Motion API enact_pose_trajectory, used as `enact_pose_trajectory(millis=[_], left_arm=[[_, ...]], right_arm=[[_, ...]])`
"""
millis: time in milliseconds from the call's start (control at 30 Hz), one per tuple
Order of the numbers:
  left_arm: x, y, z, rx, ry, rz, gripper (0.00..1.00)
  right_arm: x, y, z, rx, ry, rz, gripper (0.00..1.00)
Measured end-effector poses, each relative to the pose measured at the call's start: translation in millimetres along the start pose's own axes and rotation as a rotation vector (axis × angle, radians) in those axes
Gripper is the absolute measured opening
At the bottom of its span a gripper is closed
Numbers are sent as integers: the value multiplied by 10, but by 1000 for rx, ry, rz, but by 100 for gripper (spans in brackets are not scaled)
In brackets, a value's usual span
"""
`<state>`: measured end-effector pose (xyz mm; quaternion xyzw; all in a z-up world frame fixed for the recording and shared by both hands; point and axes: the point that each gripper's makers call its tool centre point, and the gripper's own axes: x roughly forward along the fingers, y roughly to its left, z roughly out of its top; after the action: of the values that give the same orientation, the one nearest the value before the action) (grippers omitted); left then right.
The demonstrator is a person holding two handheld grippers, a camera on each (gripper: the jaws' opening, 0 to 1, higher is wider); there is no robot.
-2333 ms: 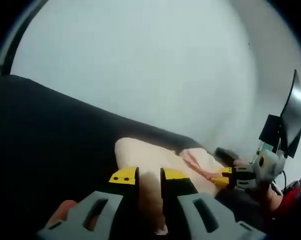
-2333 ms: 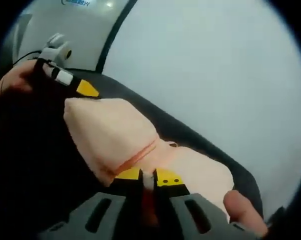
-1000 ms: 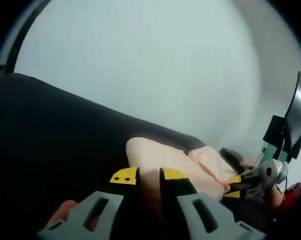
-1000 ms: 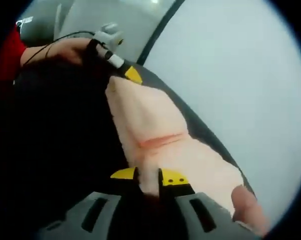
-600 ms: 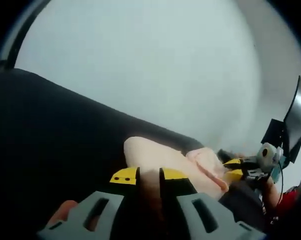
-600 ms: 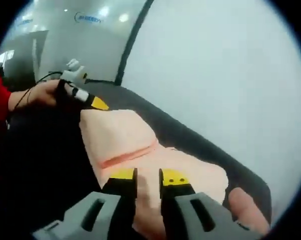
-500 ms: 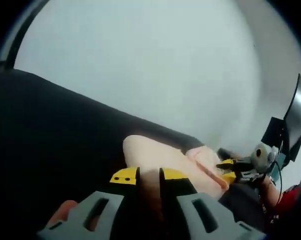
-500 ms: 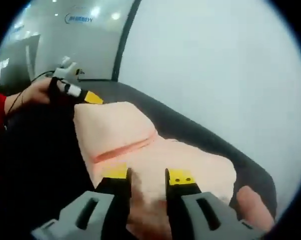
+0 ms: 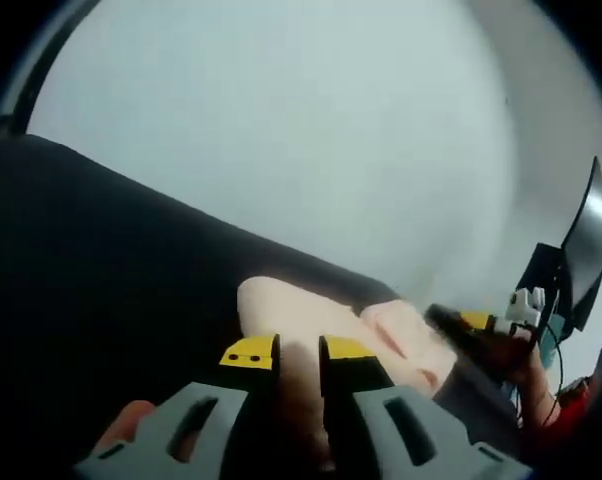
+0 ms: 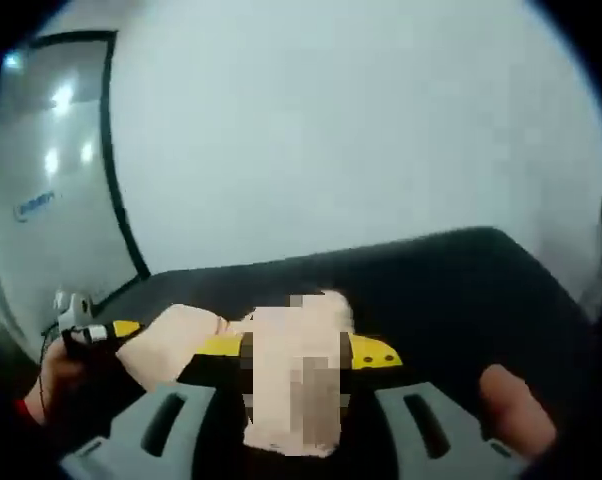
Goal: Fold the towel on the table until its edges align and the towel forms a compact rectangular stack.
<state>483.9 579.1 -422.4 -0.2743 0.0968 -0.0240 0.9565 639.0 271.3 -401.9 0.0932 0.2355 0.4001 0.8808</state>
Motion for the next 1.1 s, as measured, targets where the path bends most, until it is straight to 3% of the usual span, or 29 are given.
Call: enact_pose_trajectory(millis=[167, 233, 333, 367, 433, 500, 667, 733, 800, 967, 1100], left_arm=[[-2, -19, -26, -14, 3, -9, 19], [-2, -24, -34, -15, 6, -9, 19], [-8, -8, -32, -10, 5, -3, 19], [-11, -2, -21, -11, 2, -1, 19], [-21, 11, -1, -13, -6, 3, 19], [-35, 20, 19, -18, -15, 8, 19], [-41, 31, 30, -25, -24, 12, 18], [-37, 33, 25, -28, -21, 14, 18], [-35, 38, 30, -32, -20, 16, 18], [-53, 107, 55, -34, -27, 42, 18], [-81, 202, 111, -42, -44, 72, 18]], right_arm=[[147, -214, -354, 148, 31, -78, 26], [244, -180, -422, 208, 51, -61, 24], [355, -164, -521, 206, 84, -67, 15], [369, -221, -544, 186, 91, -77, 10], [304, -213, -527, 310, 101, -54, 7], [201, -152, -391, 391, 23, -52, 5], [-7, 272, -14, 249, -129, -53, 4], [-63, 490, 140, 99, -168, -85, 5], [-64, 775, 307, 16, -209, -70, 5], [115, 1384, 567, -226, -226, -60, 5], [388, 1924, 472, -404, -184, -21, 5]])
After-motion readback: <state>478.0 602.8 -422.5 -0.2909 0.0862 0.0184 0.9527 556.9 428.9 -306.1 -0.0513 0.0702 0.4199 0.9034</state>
